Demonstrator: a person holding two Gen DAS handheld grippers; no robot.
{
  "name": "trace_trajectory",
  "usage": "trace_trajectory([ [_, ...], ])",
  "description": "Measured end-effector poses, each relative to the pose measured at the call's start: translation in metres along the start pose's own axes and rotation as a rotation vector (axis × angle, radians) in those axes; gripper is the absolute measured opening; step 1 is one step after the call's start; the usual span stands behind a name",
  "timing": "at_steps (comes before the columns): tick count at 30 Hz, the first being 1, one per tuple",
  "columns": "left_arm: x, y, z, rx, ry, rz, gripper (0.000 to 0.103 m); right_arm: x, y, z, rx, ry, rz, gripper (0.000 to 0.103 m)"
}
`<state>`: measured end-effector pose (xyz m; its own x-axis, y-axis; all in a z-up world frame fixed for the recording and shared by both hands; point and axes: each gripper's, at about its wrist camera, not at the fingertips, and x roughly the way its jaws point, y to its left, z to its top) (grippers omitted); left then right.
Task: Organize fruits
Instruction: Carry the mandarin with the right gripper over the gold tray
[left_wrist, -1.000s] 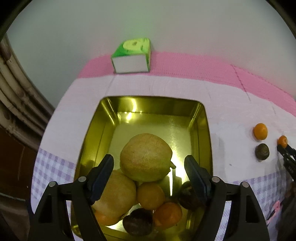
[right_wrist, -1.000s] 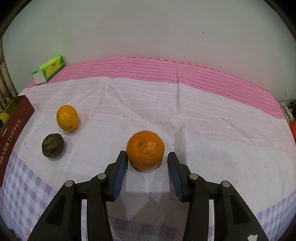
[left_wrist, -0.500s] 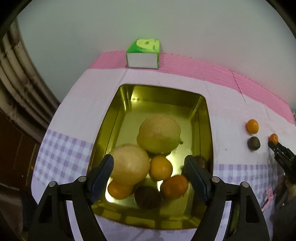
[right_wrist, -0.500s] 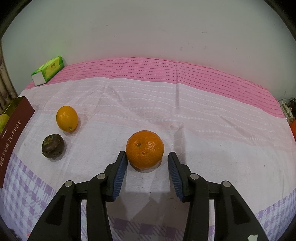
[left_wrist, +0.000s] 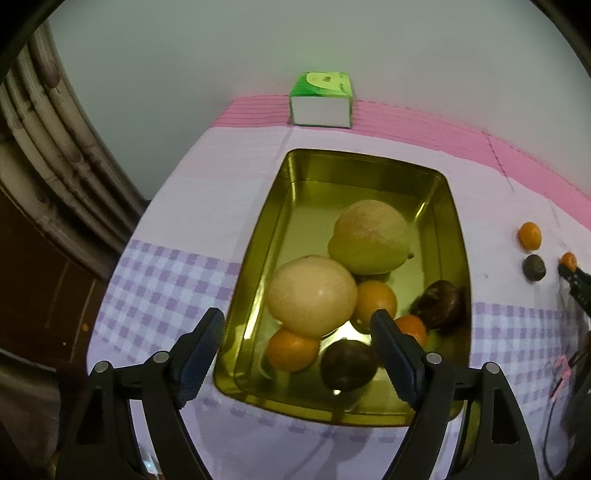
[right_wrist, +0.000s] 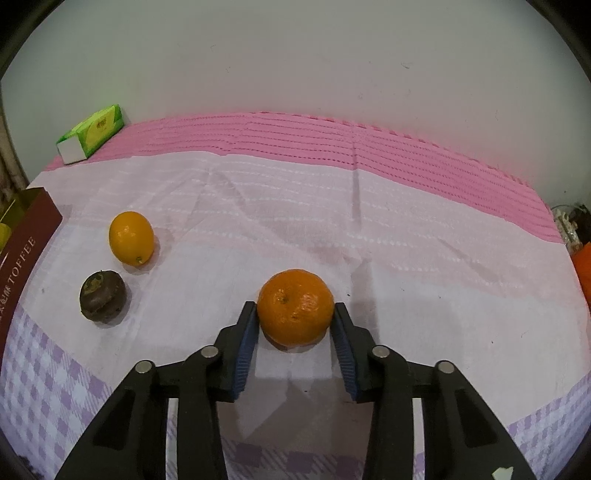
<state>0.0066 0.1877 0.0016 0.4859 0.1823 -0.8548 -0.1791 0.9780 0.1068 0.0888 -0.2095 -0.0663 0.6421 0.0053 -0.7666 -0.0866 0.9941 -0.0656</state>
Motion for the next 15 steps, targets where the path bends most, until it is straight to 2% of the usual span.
trace_trajectory([
  [7,-0.007,0.013,-0.005,-0.020,-0.018,0.024,0.082,-0.004,0.007,0.001,-0.021,0.011,-0.013,0.036],
  [9,-0.010,0.020,-0.006,-0.044,-0.030,0.020,0.085,-0.009,0.012,0.002,-0.028,0.005,-0.013,0.036],
  [15,-0.013,0.036,-0.007,-0.097,-0.041,0.047,0.088,-0.033,0.041,0.015,-0.062,-0.032,0.060,0.036],
])
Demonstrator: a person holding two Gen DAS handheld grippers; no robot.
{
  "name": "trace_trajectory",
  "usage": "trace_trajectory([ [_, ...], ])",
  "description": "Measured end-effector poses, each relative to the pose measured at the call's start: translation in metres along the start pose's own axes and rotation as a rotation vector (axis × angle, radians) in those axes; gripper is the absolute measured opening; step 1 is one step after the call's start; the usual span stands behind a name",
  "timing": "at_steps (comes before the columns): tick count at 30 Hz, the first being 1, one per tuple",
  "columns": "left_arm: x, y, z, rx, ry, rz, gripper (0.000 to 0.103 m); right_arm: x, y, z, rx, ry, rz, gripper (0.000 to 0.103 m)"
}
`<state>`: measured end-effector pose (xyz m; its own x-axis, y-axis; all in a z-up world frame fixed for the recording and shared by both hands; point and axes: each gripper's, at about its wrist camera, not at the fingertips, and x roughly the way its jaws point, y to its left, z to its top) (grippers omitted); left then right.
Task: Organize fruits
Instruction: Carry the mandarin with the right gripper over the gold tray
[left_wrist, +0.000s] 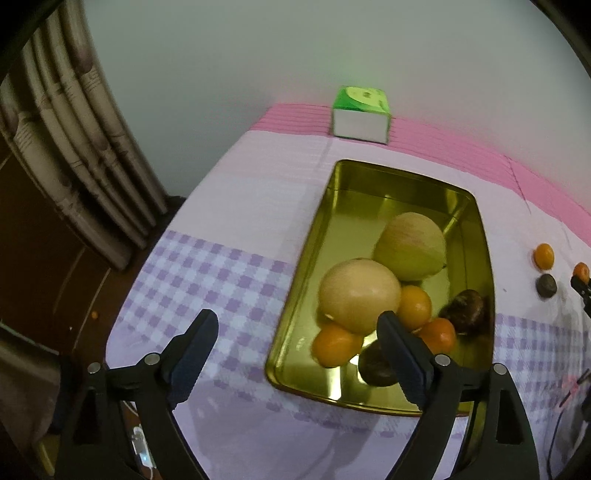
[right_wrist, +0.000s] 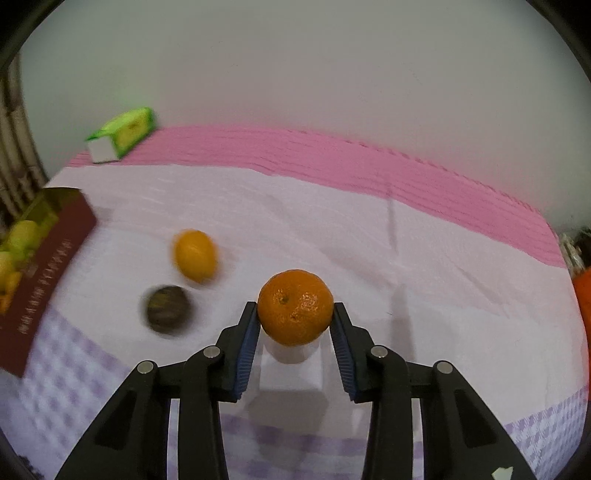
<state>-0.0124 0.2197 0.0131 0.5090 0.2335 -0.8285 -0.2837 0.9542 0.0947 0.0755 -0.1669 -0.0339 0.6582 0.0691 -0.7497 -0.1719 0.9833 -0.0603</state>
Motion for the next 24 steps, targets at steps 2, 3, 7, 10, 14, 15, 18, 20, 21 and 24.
trace_trajectory([
  [2,-0.001,0.007,0.000,-0.026,0.000,-0.003,0.088,-0.008,0.017,0.006,-0.026,-0.013,0.034,0.036],
  [3,0.000,0.009,0.000,-0.034,0.002,-0.003,0.088,-0.012,0.026,0.009,-0.040,-0.018,0.054,0.036],
  [7,-0.001,0.020,-0.002,-0.071,0.003,0.006,0.088,-0.028,0.070,0.018,-0.117,-0.036,0.149,0.036],
  [10,0.000,0.027,-0.003,-0.097,0.011,0.010,0.088,-0.038,0.104,0.021,-0.176,-0.047,0.211,0.036],
  [14,-0.002,0.034,-0.006,-0.124,0.013,0.014,0.088,-0.045,0.144,0.026,-0.227,-0.046,0.292,0.036],
  [15,-0.004,0.035,-0.007,-0.131,0.012,0.016,0.088,-0.047,0.152,0.026,-0.240,-0.044,0.307,0.036],
  [18,-0.006,0.039,-0.010,-0.144,0.014,0.022,0.088,-0.048,0.178,0.025,-0.278,-0.041,0.342,0.036],
  [20,-0.007,0.041,-0.013,-0.150,0.019,0.022,0.088,-0.049,0.192,0.025,-0.305,-0.039,0.360,0.036],
  [21,-0.007,0.042,-0.014,-0.154,0.021,0.024,0.088,-0.048,0.200,0.025,-0.320,-0.036,0.368,0.036],
  [24,-0.007,0.045,-0.015,-0.172,0.022,0.024,0.088,-0.045,0.216,0.026,-0.347,-0.028,0.387,0.036],
])
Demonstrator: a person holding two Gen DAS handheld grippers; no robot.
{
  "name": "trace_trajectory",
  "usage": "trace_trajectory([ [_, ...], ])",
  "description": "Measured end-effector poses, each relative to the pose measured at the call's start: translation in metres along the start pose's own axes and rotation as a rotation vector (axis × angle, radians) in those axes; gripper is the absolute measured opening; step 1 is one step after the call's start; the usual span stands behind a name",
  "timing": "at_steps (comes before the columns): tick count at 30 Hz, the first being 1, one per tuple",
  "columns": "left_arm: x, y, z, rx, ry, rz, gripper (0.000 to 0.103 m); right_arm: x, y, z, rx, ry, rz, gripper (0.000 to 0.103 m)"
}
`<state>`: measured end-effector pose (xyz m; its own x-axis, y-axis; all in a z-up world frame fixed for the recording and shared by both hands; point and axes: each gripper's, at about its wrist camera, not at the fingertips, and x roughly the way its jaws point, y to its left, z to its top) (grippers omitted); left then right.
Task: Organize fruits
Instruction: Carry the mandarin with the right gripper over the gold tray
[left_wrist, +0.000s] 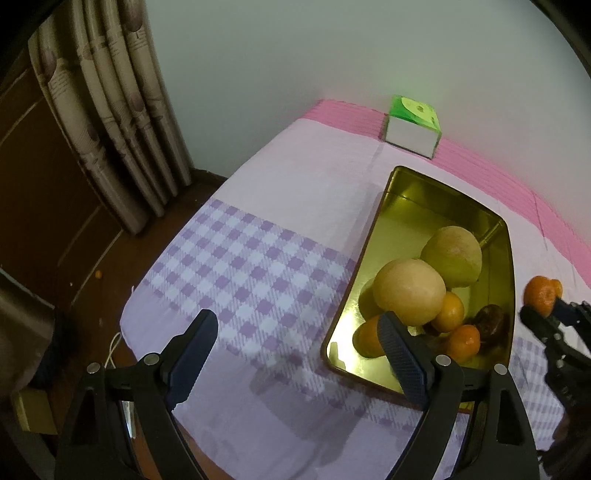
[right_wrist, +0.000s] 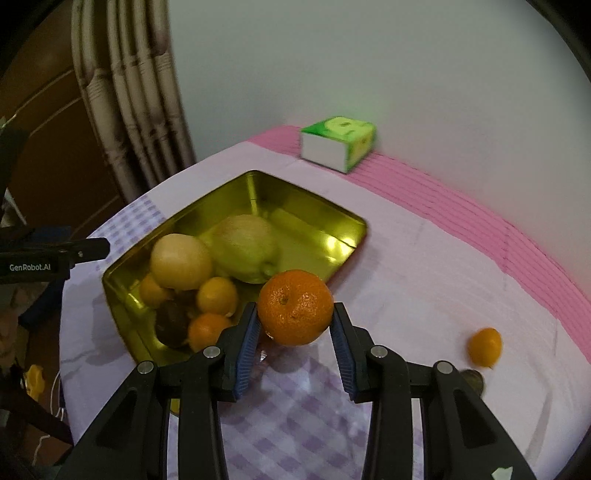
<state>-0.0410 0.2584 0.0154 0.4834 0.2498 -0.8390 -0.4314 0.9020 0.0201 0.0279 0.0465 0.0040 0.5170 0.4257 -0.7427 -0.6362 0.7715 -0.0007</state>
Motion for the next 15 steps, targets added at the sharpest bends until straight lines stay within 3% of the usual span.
trace_trajectory([
  [15,0.005,0.006,0.001,-0.024,0.012,0.000,0.088,0.032,0.027,0.016,-0.052,0.045,0.023,0.036],
])
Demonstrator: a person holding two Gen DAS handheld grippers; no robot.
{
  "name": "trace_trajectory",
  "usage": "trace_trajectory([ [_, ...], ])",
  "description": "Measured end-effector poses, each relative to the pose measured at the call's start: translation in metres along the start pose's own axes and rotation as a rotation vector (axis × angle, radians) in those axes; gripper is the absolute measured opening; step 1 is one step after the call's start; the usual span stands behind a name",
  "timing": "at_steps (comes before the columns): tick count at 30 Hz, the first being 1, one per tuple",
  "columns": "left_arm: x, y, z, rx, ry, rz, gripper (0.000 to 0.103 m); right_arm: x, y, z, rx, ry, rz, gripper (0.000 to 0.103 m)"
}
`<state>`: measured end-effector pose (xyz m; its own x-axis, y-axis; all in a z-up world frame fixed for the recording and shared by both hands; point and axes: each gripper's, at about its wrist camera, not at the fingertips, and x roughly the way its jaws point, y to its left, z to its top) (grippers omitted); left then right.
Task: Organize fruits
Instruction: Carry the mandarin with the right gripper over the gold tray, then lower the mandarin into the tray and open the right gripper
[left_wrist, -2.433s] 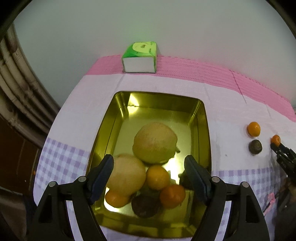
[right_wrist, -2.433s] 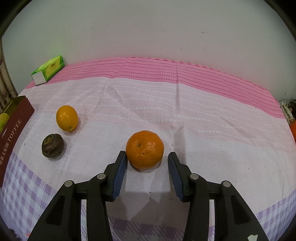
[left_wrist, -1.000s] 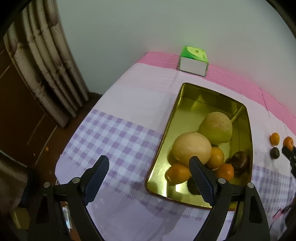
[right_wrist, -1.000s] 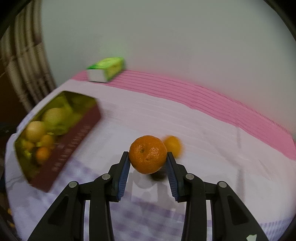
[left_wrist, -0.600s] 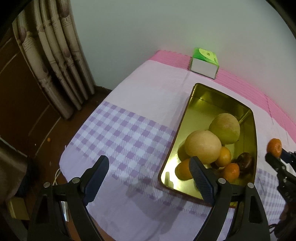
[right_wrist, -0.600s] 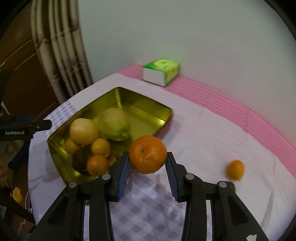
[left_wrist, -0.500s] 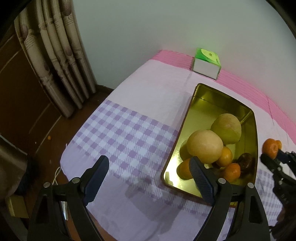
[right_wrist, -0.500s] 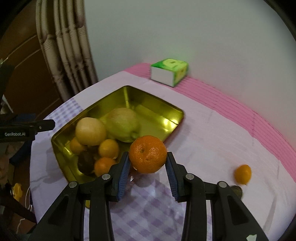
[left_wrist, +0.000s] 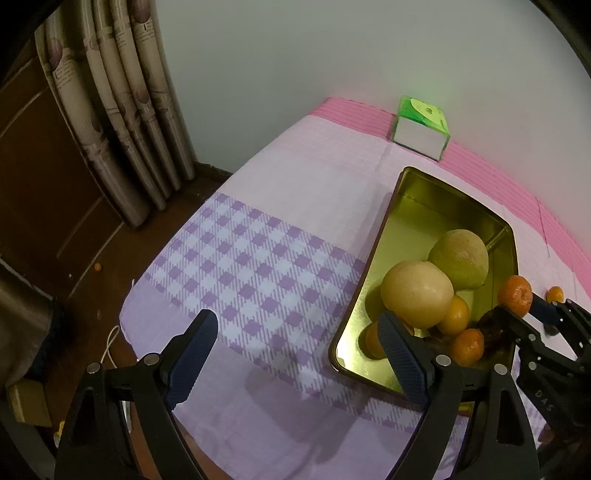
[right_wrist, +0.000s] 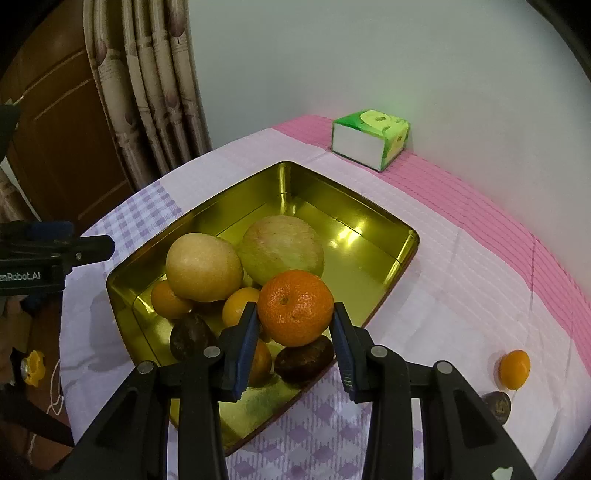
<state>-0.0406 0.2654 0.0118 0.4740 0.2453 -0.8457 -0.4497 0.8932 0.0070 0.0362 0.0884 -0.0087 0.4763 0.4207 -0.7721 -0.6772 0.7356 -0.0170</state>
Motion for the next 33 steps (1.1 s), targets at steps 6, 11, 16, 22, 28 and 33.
trace_trajectory([
  [6,0.001,0.002,-0.001,-0.008,0.002,0.001,0.088,0.012,0.005,0.000,-0.015,0.018,-0.013,0.036],
  [11,0.003,0.002,-0.001,-0.009,0.009,0.003,0.088,0.017,0.006,-0.003,-0.020,0.031,-0.020,0.036],
  [16,0.004,0.002,-0.001,-0.007,0.016,0.003,0.088,0.021,0.007,-0.005,-0.012,0.039,-0.019,0.036],
  [22,0.007,-0.001,-0.002,0.001,0.021,0.000,0.088,0.025,0.007,-0.006,-0.011,0.044,-0.012,0.037],
  [28,0.006,-0.005,-0.002,0.019,0.009,-0.001,0.088,0.021,0.011,-0.007,-0.016,0.030,-0.013,0.037],
  [33,0.005,-0.006,-0.003,0.019,0.012,0.002,0.088,0.013,0.009,-0.005,0.000,0.009,-0.001,0.040],
])
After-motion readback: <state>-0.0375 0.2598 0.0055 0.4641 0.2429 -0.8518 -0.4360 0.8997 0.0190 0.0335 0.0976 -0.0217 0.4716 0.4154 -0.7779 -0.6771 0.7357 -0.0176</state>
